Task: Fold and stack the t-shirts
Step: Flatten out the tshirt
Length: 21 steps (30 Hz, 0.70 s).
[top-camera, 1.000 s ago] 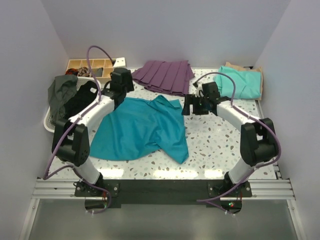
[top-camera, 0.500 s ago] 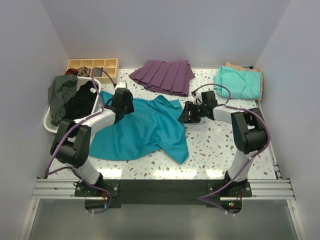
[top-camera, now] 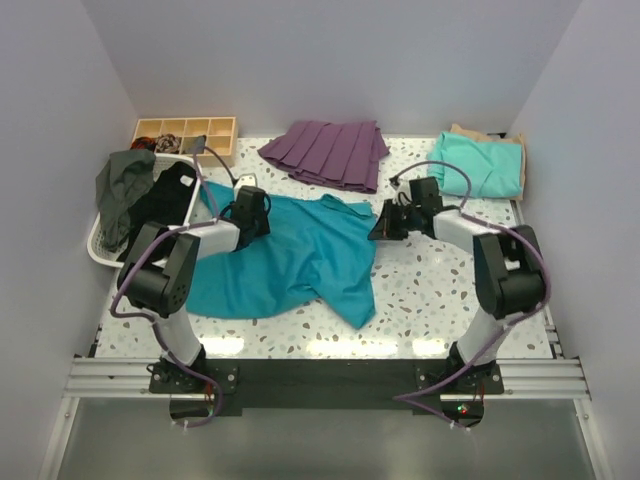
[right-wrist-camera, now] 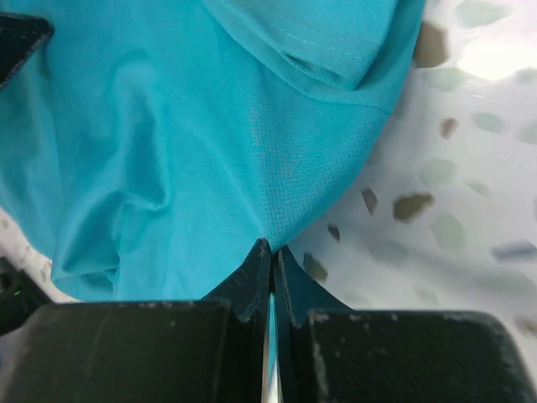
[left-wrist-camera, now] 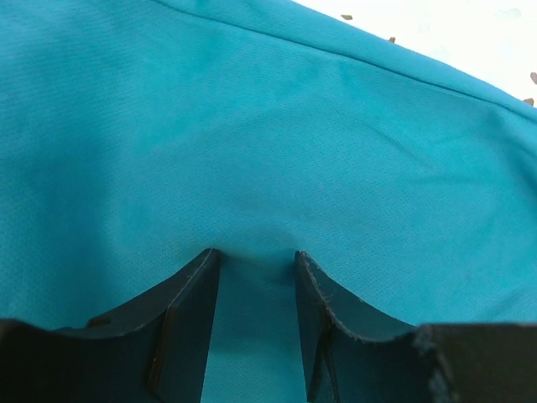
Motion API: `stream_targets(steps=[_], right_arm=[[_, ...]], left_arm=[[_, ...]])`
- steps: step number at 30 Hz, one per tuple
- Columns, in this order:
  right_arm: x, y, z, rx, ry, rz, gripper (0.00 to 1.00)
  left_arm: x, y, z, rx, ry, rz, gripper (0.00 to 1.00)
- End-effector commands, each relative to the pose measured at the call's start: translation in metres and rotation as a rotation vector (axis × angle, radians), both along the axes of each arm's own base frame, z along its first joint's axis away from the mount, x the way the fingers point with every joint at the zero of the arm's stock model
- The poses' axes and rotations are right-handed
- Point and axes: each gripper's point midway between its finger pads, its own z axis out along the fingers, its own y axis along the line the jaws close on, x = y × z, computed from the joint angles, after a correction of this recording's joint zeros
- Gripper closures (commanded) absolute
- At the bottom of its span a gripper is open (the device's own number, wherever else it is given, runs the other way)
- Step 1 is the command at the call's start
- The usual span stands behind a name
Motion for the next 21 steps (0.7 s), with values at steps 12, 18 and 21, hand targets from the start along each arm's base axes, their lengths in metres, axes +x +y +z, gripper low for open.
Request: stream_targets(steps=[12, 18, 21], right_arm=[[0.061, -0.067, 0.138, -0.311, -0.422, -0.238, 0.99], [0.135, -0.041, 0.122, -0.250, -0.418, -0.231, 1.00], [0.153, -0.033, 0.122, -0.221, -0.410, -0.231, 1.00]], left_arm=[[0.021, -0.008, -0.010, 0.001, 0.006, -0.038, 0.54], [0.030, -0.006, 0.004, 0.004, -0.048, -0.027, 0.54], [0.030, -0.003, 0.009, 0.019, -0.056, -0.015, 0.54]])
